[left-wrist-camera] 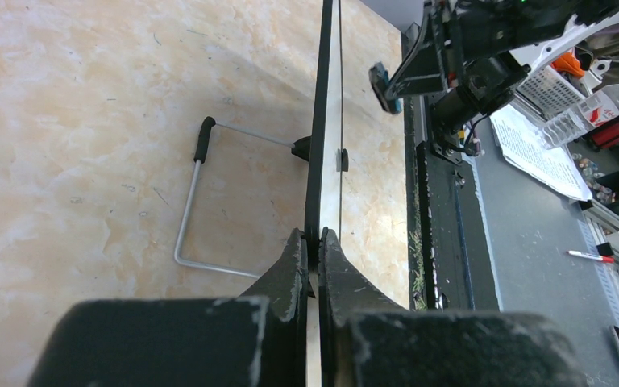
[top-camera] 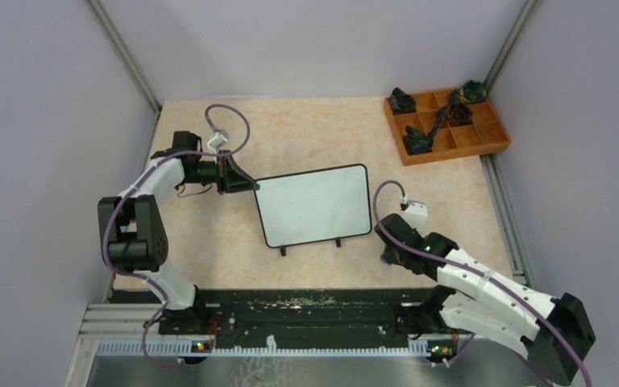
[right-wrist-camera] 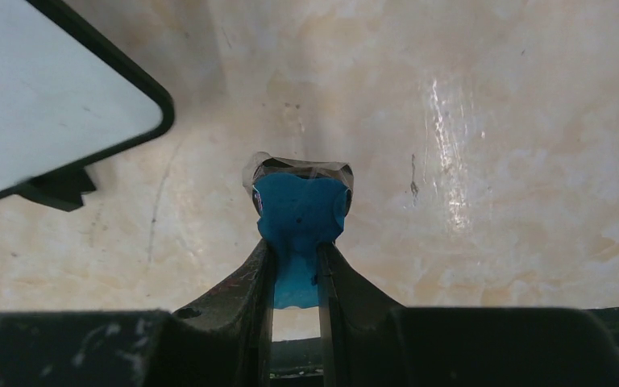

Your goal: Erase the whiteboard

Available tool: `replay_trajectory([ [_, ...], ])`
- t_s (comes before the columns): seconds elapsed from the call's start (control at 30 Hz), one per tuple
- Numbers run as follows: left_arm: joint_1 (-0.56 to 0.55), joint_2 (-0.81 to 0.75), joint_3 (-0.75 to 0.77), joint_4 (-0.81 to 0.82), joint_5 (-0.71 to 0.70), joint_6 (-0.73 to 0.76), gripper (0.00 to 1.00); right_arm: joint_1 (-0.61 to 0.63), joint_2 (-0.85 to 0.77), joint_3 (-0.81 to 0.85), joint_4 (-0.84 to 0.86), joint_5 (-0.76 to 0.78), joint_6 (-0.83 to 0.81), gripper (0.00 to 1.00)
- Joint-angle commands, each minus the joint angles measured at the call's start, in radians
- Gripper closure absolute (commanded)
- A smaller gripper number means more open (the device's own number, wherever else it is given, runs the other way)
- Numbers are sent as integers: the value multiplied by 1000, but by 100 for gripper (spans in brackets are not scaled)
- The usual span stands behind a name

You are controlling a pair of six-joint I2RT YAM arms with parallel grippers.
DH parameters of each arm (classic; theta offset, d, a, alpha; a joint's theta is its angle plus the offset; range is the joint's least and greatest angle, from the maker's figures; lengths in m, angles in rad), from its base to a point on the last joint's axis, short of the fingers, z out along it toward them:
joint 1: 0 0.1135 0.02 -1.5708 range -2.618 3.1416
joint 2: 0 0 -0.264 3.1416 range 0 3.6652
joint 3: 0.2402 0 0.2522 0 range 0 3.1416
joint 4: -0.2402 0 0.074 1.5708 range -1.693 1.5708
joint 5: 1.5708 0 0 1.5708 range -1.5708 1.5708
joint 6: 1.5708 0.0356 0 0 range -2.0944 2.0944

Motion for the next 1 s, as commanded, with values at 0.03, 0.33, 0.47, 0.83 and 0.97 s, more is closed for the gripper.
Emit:
replay_trajectory([
  [0.03,-19,30,5,-55,-111,66,100,-27,31,-73,162,-78,43,100],
  [0.33,-20,47,27,-95,-116,87,90,-30,48,-76,174,-87,28,88],
  [0.47,-20,52,26,-84,-125,78,81,-32,59,-75,184,-103,17,74],
  [0.83,-19,34,17,-73,-147,71,65,-33,55,-80,194,-106,16,56],
  [0.97,-20,29,15,-61,-146,56,62,-33,52,-68,178,-89,10,54],
])
